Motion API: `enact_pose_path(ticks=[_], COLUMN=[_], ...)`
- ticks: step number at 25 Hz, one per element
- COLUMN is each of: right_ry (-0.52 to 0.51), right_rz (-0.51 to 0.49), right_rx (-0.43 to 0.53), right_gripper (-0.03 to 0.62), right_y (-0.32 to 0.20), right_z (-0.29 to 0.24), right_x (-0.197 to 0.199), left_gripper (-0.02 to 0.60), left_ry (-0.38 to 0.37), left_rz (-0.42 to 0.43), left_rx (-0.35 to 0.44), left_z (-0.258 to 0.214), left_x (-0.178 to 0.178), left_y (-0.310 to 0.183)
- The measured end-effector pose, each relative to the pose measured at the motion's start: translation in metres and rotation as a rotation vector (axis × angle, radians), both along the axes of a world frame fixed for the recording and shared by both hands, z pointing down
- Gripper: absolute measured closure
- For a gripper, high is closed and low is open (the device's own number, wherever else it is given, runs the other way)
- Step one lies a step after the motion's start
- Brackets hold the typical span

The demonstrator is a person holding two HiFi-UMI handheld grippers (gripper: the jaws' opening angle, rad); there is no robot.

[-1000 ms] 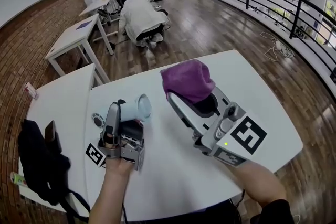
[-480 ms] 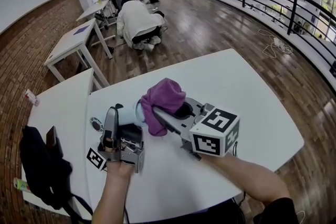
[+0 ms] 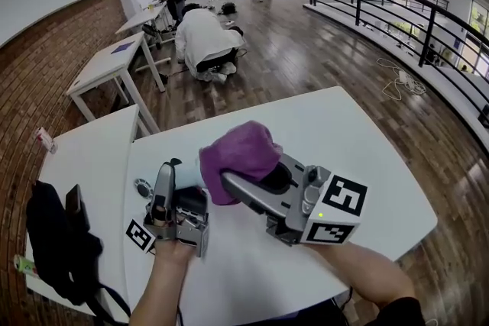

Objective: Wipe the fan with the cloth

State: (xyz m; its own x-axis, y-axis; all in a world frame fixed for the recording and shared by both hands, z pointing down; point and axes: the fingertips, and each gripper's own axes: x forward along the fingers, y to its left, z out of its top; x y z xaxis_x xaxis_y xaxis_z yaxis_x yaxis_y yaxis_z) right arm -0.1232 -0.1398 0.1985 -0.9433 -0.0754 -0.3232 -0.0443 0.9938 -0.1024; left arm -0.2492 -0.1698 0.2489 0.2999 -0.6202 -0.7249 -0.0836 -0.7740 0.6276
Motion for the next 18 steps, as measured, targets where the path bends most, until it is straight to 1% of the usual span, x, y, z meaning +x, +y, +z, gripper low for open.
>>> enact_pose_path(ticks=[3, 7, 9, 10, 12, 14, 15, 16, 17, 18], right_ry=[0.078, 0.136, 0.161, 0.185, 0.279, 0.376, 0.392, 0.373, 0.324, 0.253], right_rz=[-0.008, 0.02, 0.032, 0.053, 0.146, 0.251, 0.275, 0.271, 0.241, 0.199], right_rx=[0.013, 0.04, 0.03, 0.015, -0.035, -0.12, -0.168, -0.207, -0.227, -0.219], right_gripper=[0.525, 0.525, 0.525, 0.525, 0.525, 0.525, 0.525, 0.525, 0.525, 0.525], right_y=[0.006, -0.002, -0.007, -0.012, -0.033, -0.061, -0.072, -0.078, -0.078, -0.072], right_z=[0.019, 0.033, 0.041, 0.046, 0.065, 0.09, 0.097, 0.096, 0.088, 0.072], right_x=[-0.018, -0.024, -0.026, -0.027, -0.027, -0.02, -0.015, -0.009, -0.005, -0.002], left_gripper=[0.428, 0.428, 0.428, 0.428, 0.428, 0.428, 0.428, 0.428, 0.428, 0.428], left_ry=[0.0, 0.021, 0.028, 0.032, 0.038, 0.041, 0.04, 0.037, 0.031, 0.02], left_rz=[0.005, -0.001, -0.005, -0.011, -0.023, -0.028, -0.028, -0.027, -0.024, -0.021], left_rx=[-0.001, 0.002, 0.005, 0.003, 0.002, 0.01, 0.014, 0.017, 0.018, 0.017], left_z=[0.001, 0.0, -0.001, 0.0, 0.002, 0.001, 0.001, 0.0, -0.001, -0.002], left_x=[0.004, -0.001, -0.002, -0.005, -0.011, -0.013, -0.013, -0.011, -0.009, -0.007], left_y=[-0.001, 0.0, 0.0, 0.0, -0.001, 0.0, 0.0, 0.0, 0.0, 0.0])
